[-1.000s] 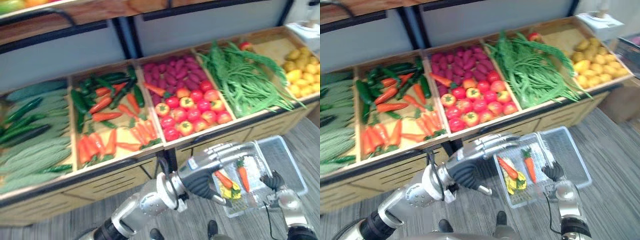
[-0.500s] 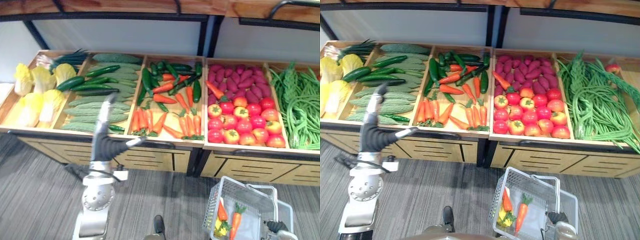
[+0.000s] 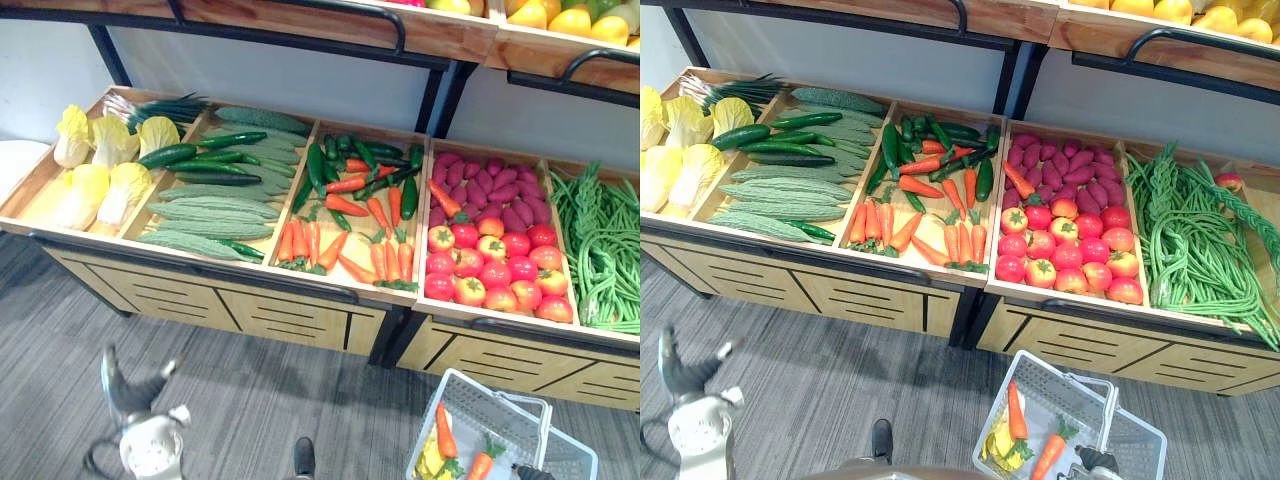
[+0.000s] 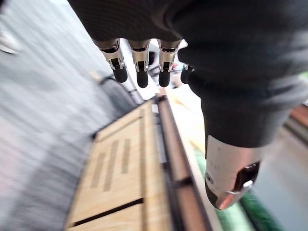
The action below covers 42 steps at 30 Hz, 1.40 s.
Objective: Pick vegetable in the basket
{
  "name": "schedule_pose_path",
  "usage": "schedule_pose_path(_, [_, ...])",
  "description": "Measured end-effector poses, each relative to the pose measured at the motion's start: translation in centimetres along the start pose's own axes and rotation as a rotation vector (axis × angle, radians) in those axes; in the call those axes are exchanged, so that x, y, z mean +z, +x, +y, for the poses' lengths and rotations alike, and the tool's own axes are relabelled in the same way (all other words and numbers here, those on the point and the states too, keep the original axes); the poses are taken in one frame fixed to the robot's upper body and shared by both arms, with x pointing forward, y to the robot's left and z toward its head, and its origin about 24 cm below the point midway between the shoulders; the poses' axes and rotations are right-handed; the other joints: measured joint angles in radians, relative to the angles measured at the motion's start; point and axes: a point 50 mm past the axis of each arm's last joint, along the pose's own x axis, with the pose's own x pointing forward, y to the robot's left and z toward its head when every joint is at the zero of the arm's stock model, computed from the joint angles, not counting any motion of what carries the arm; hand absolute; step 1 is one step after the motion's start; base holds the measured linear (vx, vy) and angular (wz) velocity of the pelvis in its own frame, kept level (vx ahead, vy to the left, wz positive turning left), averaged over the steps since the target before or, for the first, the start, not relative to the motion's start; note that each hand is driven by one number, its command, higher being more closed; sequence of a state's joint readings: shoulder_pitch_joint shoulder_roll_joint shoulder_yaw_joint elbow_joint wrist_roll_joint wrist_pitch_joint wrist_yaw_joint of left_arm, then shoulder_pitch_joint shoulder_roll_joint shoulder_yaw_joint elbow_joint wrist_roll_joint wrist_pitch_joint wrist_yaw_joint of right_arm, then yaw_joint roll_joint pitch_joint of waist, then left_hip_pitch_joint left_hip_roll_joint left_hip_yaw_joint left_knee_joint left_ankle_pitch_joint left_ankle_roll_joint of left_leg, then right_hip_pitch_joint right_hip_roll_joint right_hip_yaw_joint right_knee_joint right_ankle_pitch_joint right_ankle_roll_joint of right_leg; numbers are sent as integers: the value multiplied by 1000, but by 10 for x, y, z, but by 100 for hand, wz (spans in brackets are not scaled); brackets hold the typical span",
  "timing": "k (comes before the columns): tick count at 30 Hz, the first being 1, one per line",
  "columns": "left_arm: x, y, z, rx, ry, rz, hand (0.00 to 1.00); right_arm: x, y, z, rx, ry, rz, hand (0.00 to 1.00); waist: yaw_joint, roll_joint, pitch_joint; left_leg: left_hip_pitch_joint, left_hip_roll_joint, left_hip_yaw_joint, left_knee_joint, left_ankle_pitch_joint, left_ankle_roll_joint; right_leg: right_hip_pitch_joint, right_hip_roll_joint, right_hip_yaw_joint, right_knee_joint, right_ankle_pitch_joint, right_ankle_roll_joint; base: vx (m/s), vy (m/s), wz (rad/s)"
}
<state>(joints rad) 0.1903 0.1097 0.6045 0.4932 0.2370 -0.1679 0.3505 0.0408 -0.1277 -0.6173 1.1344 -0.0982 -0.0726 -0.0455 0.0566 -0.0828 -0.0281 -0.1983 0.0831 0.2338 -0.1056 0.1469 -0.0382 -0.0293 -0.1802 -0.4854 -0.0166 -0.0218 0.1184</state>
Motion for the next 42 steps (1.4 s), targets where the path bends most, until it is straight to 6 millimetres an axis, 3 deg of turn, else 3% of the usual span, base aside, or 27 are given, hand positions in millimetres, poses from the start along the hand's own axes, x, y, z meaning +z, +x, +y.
schedule_pose_path(3, [-78, -25, 10, 22, 29, 374, 0, -2, -1, 5, 3, -9, 1, 100, -16, -6, -5, 15, 0, 6, 0, -11, 1, 9, -5, 6, 1, -7, 0, 77, 20, -4])
schedule_pose_path(6, [-118, -54, 13, -10, 41, 589, 0, -1, -1, 10, 11, -11, 1, 100, -24, -10, -6, 39, -1, 31, 0, -22, -9, 16, -10, 31, 2, -10, -3, 79, 18, -18])
schedule_pose_path(9, [-138, -78, 4, -125, 35, 715, 0, -2, 0, 12, 16, -11, 7, 100, -26, -8, -5, 59, -4, 63, 0, -36, -14, 16, -12, 65, 3, -10, -3, 74, 21, -35])
schedule_pose_path(17, [-133, -88, -34, -385, 40, 727, 0, -7, -1, 17, 36, -41, 32, 100, -43, -9, -6, 92, -6, 86, 0, -61, -24, 34, -13, 88, 2, -23, -23, 72, 11, -10])
schedule_pose_path(23, [-131, -91, -41, -447, 83, 707, 0, -11, -2, 18, 42, -31, 41, 100, -52, -13, 6, 164, -10, 135, 0, -101, -29, 68, -23, 141, 20, -34, -41, 72, 17, -20])
schedule_pose_path(24, [-131, -91, -41, -452, 88, 705, 0, -11, -2, 18, 41, -29, 41, 100, -53, -23, 15, 174, -10, 141, 0, -107, -28, 68, -25, 148, 34, -35, -44, 98, 44, -24])
schedule_pose_path(27, [-126, -89, -48, -502, 126, 666, 0, -9, -3, 17, 36, -18, 18, 100, -64, -4, 30, 211, 1, 174, 7, -128, -29, 20, -30, 200, 148, -28, -56, 78, 78, -42])
schedule_pose_path(28, [-124, -89, -51, -521, 141, 654, 0, -4, -2, 19, 44, -15, -6, 100, -63, 7, 36, 212, 18, 210, 8, -132, -27, -26, -16, 247, 189, 2, -77, 36, 78, -83])
schedule_pose_path(30, [-119, -86, -58, -539, 150, 631, 0, 5, -2, 27, 62, -10, -46, 100, -61, 32, 56, 221, 47, 282, 8, -135, -16, -79, 12, 276, 208, 87, -81, 8, 55, -113])
schedule_pose_path(32, [-111, -77, -63, -549, 160, 592, 0, 15, -2, 38, 94, -17, -86, 100, -64, 27, 108, 219, 64, 369, 51, -165, 19, -114, 22, 211, 181, 198, -112, -31, 69, -142])
schedule_pose_path(33, [-107, -78, -69, -560, 150, 581, 0, 21, -1, 38, 98, -27, -98, 100, -55, 51, 128, 219, 91, 446, 67, -186, 34, -99, 24, 137, 127, 233, -127, -59, 72, -144])
schedule_pose_path(34, [-106, -77, -70, -560, 148, 575, 0, 23, -1, 40, 101, -28, -106, 100, -59, 49, 131, 219, 86, 487, 70, -191, 42, -112, -4, 62, 215, 173, -137, -58, 79, -148])
schedule_pose_path(35, [-103, -75, -71, -564, 150, 556, 0, 26, -1, 39, 99, -33, -120, 100, -65, 50, 133, 230, 74, 548, 73, -201, 55, -123, -57, -53, 402, 50, -143, -25, 64, -114])
schedule_pose_path(36, [-101, -74, -72, -567, 157, 545, 0, 27, -1, 40, 100, -33, -121, 100, -64, 50, 134, 239, 73, 580, 74, -204, 59, -114, -70, -89, 459, 19, -141, -9, 53, -143])
schedule_pose_path(39, [-100, -68, -66, -550, 170, 533, 0, 18, -3, 50, 125, -25, -91, 100, -53, 51, 138, 289, 71, 732, 74, -205, 61, -11, -89, -153, 522, -15, -134, -5, -45, -150])
schedule_pose_path(42, [-98, -66, -67, -549, 162, 526, 0, 16, -2, 51, 131, -46, -63, 100, -42, 29, 133, 282, 90, 901, 144, -243, 43, 37, -88, -161, 377, -32, -59, 13, -224, -168])
